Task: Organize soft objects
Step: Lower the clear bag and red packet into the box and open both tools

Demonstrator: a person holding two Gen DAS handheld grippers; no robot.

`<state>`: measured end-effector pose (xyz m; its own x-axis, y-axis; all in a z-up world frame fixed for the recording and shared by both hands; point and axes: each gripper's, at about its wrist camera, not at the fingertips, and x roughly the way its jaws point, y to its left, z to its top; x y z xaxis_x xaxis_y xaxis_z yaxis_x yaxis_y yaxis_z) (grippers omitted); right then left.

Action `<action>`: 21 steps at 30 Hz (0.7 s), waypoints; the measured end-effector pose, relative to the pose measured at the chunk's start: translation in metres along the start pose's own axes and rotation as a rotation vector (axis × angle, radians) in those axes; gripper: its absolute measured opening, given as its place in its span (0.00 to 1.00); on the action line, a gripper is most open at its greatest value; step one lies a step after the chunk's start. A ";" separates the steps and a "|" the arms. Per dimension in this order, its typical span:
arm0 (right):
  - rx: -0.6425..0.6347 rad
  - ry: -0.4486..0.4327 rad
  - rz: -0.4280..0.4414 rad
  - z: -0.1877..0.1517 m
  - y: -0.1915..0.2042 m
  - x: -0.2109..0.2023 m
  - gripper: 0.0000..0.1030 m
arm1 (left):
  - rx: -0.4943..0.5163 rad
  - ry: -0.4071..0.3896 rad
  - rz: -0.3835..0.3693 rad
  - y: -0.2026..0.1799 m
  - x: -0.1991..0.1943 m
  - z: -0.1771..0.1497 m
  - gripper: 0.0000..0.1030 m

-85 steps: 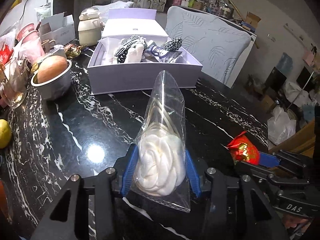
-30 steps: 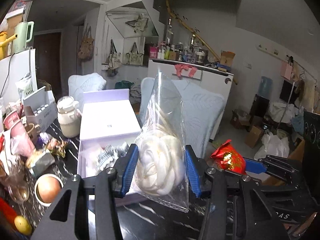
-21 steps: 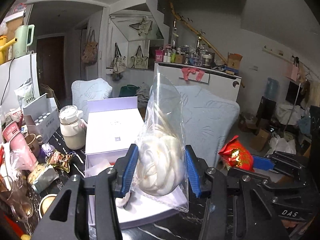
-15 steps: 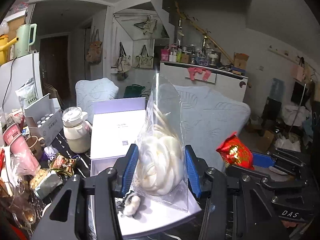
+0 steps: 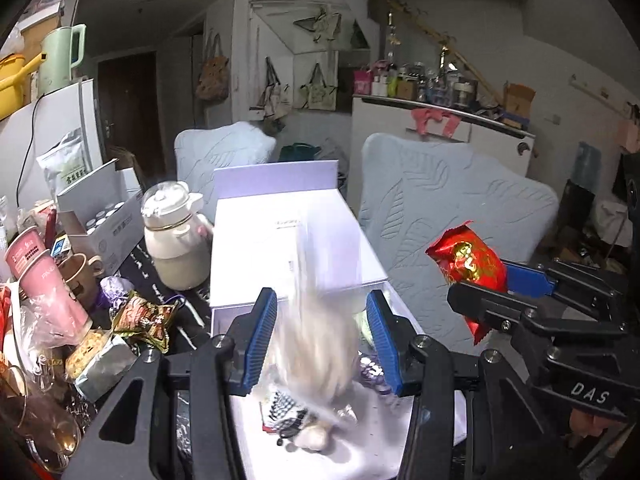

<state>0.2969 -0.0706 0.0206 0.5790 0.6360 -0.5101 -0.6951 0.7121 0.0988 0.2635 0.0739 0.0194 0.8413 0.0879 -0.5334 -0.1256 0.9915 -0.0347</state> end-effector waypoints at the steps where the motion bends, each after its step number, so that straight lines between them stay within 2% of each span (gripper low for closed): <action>1: 0.003 0.005 0.003 0.000 -0.001 0.005 0.37 | -0.005 0.009 -0.005 0.002 0.005 -0.001 0.45; 14: 0.037 0.103 0.045 -0.015 -0.012 0.060 0.37 | -0.039 0.172 0.018 0.018 0.067 -0.028 0.45; 21: 0.040 0.142 0.020 -0.025 -0.013 0.081 0.37 | -0.042 0.228 0.034 0.022 0.086 -0.038 0.45</action>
<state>0.3418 -0.0359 -0.0437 0.4975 0.6036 -0.6231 -0.6867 0.7129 0.1423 0.3130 0.0997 -0.0589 0.6964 0.0930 -0.7116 -0.1779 0.9830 -0.0457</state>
